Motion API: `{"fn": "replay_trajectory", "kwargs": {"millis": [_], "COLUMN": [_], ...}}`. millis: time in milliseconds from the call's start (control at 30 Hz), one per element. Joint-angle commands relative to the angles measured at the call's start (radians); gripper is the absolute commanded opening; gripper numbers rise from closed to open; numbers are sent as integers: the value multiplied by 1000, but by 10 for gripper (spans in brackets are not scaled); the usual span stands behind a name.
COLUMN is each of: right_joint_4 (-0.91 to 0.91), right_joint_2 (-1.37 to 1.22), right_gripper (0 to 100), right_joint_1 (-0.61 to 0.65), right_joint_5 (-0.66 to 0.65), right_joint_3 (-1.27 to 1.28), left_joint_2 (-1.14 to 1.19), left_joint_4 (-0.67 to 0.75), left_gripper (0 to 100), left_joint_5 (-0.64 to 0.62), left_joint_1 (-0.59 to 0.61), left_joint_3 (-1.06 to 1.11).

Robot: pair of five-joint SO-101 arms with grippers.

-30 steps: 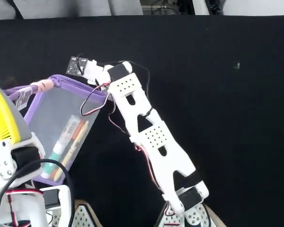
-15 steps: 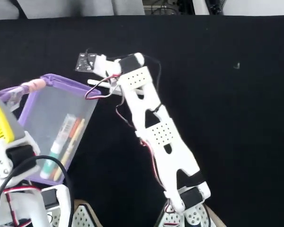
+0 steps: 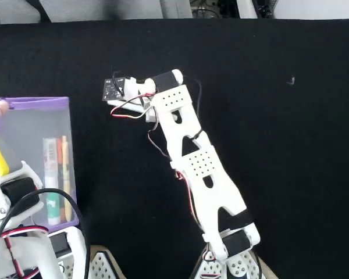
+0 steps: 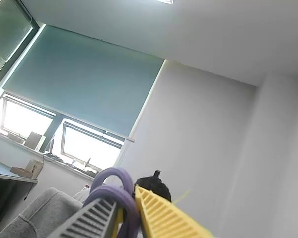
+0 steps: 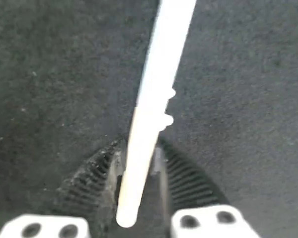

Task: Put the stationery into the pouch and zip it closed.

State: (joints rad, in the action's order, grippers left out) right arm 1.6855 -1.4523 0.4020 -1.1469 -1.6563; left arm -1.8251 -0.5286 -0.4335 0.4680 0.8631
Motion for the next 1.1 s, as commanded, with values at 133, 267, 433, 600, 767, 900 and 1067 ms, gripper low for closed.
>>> {"fn": "replay_trajectory", "kwargs": {"millis": [133,267,433,600,767,900,1067], "right_joint_4": [-115,-115,-98,-104,-92,-97,-97], "right_joint_2": [-76,-64,-18,-7,67,111,211], "right_gripper": [50,52,54,18,11,11,11], "right_joint_1": [-6,-5,20,25,26,26,21], "right_joint_5": [-18,-18,51,55,61,110,218], "right_joint_3": [-18,-16,-16,-18,-16,-16,-16], "left_joint_2": [-2,-2,-2,-2,-2,-2,-2], "left_joint_4": [-2,-2,-2,-2,-2,-2,-2], "left_gripper": [29,29,29,29,29,29,29], "left_joint_5": [0,0,0,0,0,0,0], "left_joint_1": [1,1,2,5,5,2,4], "left_joint_3": [-41,-41,-42,-42,-41,-39,-39]}}
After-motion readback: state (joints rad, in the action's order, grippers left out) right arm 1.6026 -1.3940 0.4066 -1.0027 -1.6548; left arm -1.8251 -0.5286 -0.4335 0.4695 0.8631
